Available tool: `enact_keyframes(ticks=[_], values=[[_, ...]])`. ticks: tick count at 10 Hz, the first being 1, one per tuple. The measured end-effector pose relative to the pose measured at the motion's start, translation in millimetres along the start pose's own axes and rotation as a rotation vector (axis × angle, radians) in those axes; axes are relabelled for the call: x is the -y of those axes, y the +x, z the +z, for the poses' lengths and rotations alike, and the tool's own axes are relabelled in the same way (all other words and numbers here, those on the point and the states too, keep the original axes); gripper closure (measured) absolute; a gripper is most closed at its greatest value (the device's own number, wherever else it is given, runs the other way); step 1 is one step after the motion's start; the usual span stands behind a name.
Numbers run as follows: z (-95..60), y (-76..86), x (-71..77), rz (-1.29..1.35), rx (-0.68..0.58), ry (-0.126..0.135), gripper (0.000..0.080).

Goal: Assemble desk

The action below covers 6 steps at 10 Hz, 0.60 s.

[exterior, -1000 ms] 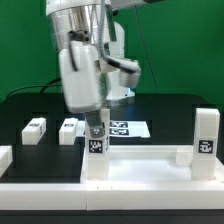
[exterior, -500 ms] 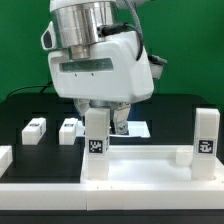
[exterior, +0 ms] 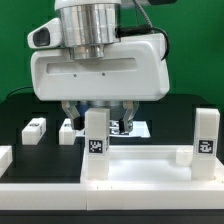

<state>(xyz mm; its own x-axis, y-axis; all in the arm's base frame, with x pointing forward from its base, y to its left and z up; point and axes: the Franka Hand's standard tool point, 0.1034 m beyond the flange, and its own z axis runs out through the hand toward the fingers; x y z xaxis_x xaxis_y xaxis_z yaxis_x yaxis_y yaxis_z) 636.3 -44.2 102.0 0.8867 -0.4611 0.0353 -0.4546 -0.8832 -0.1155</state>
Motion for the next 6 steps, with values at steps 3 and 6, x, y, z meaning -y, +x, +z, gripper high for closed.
enact_keyframes(ticks=[3,6], values=[[-0.5,1.5,-3.7,0.078,-0.002,-0.003,0.0405],[-0.3,1.9,-9.4,0.175,-0.003,-0.024,0.0451]])
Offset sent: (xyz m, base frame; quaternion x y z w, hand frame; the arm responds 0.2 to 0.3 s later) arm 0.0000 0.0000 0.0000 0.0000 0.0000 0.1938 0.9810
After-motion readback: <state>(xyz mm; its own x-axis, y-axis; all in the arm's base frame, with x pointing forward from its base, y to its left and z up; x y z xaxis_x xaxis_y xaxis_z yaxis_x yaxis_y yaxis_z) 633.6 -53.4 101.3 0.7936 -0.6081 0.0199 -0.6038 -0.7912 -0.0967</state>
